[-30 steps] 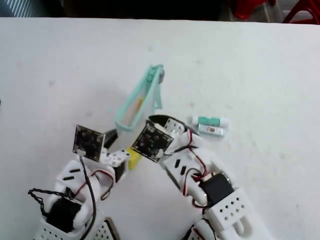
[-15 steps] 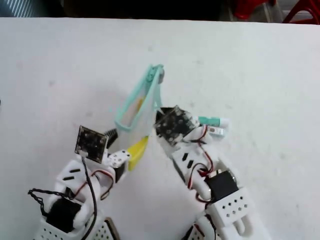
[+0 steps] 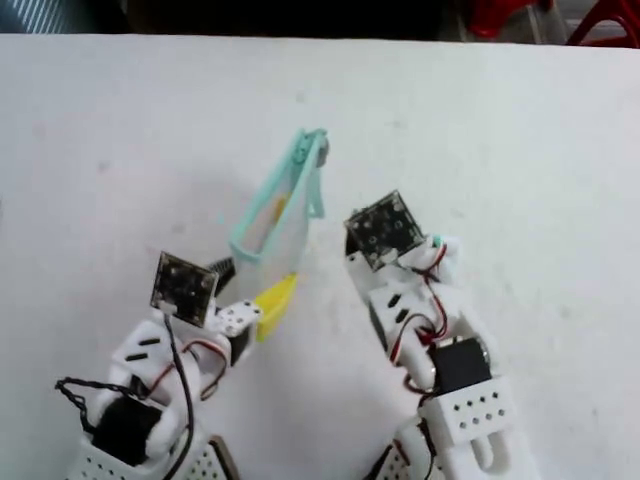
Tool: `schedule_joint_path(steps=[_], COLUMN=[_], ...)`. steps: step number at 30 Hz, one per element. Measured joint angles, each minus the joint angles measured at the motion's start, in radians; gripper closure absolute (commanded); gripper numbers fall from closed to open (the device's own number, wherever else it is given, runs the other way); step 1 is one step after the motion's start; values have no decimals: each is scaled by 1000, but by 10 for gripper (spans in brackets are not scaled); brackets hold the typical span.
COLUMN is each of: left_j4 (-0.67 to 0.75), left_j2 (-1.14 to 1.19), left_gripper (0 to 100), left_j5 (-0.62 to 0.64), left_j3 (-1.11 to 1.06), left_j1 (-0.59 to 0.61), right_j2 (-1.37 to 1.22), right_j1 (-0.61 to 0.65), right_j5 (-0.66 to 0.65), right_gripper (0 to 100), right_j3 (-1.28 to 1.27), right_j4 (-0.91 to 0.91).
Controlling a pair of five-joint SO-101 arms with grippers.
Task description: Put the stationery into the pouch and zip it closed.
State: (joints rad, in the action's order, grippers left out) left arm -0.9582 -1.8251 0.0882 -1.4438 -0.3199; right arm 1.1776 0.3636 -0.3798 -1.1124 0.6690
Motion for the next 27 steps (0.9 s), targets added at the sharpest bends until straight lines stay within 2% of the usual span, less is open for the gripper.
schedule_joint_path(steps=[4,12,18,20,23,24,27], left_j4=[0,0,0,0,0,0,0], left_j2=[0,0,0,0,0,0,0], left_gripper=[731,732,734,735,735,735,735], left_j5=[0,0,0,0,0,0,0], left_j3=[0,0,0,0,0,0,-3], left_j1=[0,0,0,0,0,0,0], right_j2=[0,0,0,0,0,0,2], right_j1=[-83,-514,-758,-787,-795,-795,-796], right_j5=[-26,-31,-49,-54,-89,-100,-155], right_gripper=[981,981,972,882,656,626,661], right_j3=[77,213,252,253,270,284,310], right_j4=[89,98,98,110,212,261,391])
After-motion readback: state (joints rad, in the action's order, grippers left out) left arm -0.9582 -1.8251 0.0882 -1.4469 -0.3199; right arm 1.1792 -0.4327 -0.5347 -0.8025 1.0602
